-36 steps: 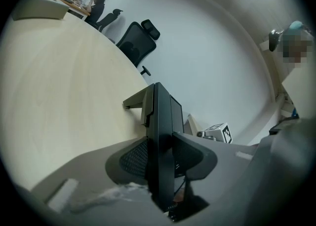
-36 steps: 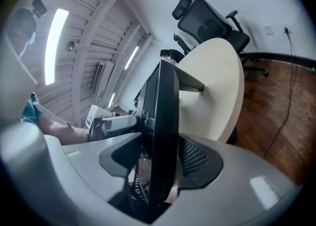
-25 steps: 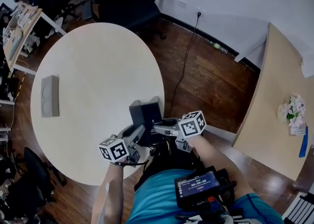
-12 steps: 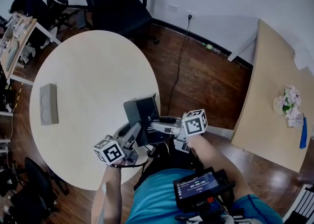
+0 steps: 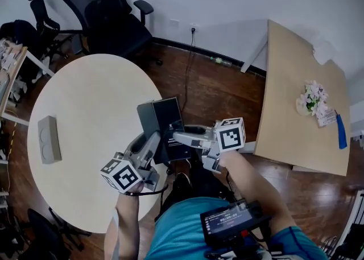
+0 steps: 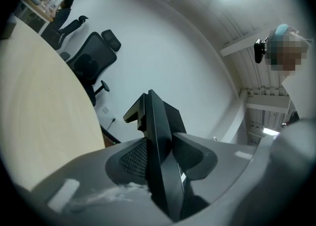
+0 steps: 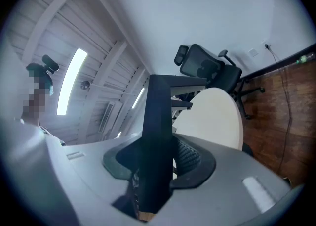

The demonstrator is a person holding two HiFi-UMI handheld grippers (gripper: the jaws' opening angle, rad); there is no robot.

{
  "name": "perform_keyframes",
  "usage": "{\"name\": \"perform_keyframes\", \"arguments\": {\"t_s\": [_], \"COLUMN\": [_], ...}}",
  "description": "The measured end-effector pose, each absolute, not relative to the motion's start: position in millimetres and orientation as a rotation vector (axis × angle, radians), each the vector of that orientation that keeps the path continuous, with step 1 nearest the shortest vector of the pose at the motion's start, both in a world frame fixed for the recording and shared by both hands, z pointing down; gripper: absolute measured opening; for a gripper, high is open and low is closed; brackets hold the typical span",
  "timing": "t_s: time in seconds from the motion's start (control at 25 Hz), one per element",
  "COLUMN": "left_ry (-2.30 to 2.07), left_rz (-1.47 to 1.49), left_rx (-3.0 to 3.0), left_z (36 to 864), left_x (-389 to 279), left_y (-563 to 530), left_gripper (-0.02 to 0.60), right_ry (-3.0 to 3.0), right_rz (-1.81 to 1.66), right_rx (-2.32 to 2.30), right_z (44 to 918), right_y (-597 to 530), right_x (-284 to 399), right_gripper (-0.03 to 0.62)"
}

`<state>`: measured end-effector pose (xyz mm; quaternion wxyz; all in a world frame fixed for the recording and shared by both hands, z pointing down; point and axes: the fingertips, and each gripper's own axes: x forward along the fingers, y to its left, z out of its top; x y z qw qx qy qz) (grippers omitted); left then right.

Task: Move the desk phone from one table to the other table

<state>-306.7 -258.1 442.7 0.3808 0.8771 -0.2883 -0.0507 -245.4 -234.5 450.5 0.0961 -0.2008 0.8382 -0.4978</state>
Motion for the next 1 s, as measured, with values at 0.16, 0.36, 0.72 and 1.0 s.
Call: {"name": "perform_keyframes", "arguments": {"t_s": [0.16, 0.36, 0.72, 1.0], "left_ry": [-0.579, -0.338, 0.022, 0.13], "left_rz": [-0.134, -0.096, 0.094, 0.145], "left_rx": [2.3, 2.389, 2.523, 2.572], "left_z": [410, 381, 354, 350], "left_x": [-255, -170, -7, 117], "left_y": [-247, -220, -139, -63], "left_gripper": [0.163, 0.161, 0.156, 0.16], "right_ry": [2.405, 2.253, 1.951, 1.863], "right_rz": [-1.378, -1.24, -0.966, -0.903], "right_rx": [-0.729, -0.862, -1.057, -1.104], "right_z": [416, 387, 367, 365], "right_y": [-217, -179, -84, -6], "right_x": [-196, -118, 27, 147], "right_gripper": [0.155, 0.16, 0.163, 0.163]}}
